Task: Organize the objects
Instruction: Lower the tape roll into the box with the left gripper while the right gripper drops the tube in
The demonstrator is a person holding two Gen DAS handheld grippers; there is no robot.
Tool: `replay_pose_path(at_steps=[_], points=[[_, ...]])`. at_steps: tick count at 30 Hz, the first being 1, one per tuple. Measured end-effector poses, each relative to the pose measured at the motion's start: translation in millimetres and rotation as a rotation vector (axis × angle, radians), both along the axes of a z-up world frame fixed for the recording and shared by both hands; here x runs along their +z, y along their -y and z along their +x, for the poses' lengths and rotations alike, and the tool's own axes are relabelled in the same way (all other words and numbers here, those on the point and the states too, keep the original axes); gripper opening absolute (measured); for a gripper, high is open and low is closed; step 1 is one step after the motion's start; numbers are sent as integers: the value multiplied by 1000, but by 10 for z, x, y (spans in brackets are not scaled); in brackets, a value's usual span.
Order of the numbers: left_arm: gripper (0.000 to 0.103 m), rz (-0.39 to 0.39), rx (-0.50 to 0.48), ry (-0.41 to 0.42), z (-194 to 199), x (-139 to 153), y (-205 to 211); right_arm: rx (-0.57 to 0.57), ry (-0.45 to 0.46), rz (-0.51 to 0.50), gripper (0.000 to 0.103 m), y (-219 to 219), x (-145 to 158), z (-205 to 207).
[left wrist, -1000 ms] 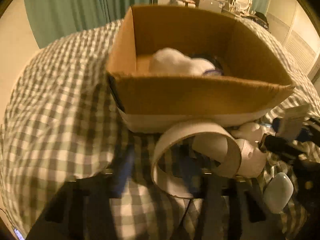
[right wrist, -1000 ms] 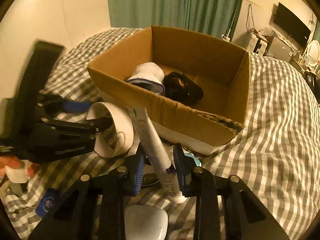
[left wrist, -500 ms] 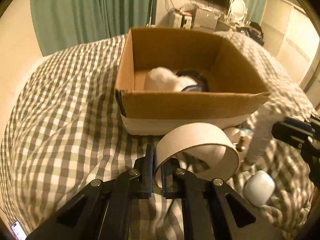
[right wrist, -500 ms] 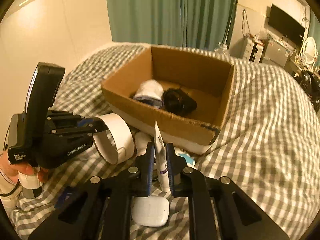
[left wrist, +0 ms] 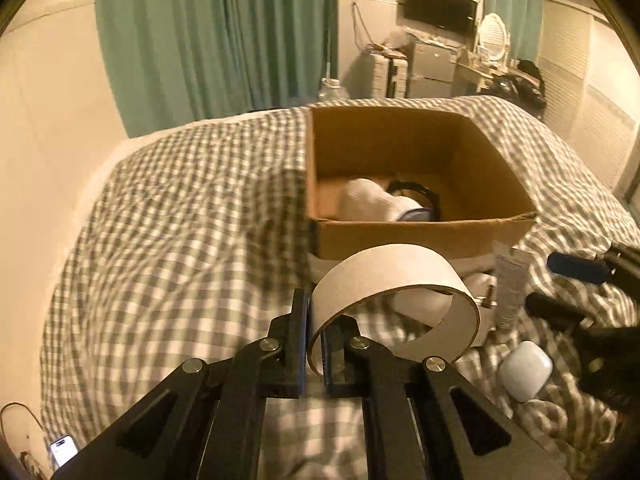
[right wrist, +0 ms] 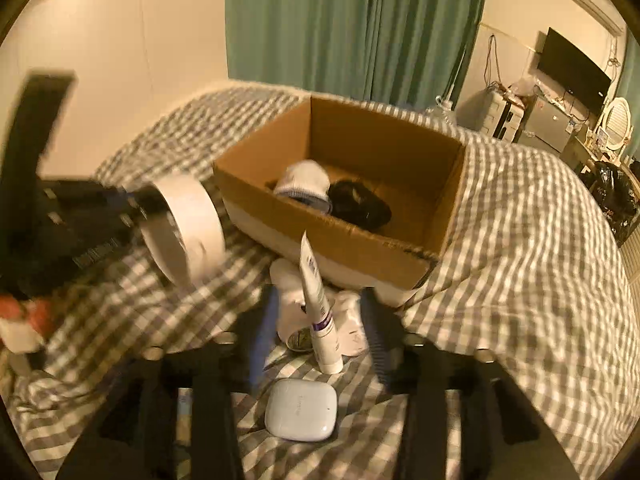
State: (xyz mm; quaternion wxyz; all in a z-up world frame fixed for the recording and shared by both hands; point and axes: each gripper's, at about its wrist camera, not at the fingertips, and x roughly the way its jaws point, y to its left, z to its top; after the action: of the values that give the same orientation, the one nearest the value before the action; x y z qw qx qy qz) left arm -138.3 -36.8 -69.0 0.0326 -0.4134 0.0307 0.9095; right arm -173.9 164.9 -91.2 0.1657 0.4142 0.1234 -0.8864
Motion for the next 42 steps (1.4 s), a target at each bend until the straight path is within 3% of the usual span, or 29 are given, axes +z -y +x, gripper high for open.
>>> replay_pose_path(at_steps=[5, 7, 10, 15, 20, 25, 29, 33, 36, 42], points=[[6, 8, 16, 18, -75, -87, 81, -33, 56, 43, 44, 8, -350, -197], [6, 16, 14, 32, -116, -145, 91, -46, 93, 27, 37, -39, -463, -277], [6, 23, 9, 49, -163, -215, 83, -29, 98, -5, 19, -48, -468, -279], [6, 26, 7, 46, -147, -198, 72, -23, 65, -12, 16, -26, -369, -204], [6, 30, 3, 4, -49, 4, 48, -7, 11, -48, 16, -26, -27, -77], [6, 52, -15, -89, -34, 487, -2, 25, -75, -85, 16, -11, 522, -64], [6, 97, -54, -103, -247, 800, -76, 40, -182, -66, 16, 58, 984, -173], [6, 74, -84, -135, -596, 1001, -203, 50, -202, -88, 16, 115, 1181, -370], [6, 58, -96, -128, -893, 992, -273, 36, -170, -102, 16, 82, 1156, -665], [6, 9, -101, -56, -1433, 619, -316, -15, -47, -68, 16, 5, 612, -1307]])
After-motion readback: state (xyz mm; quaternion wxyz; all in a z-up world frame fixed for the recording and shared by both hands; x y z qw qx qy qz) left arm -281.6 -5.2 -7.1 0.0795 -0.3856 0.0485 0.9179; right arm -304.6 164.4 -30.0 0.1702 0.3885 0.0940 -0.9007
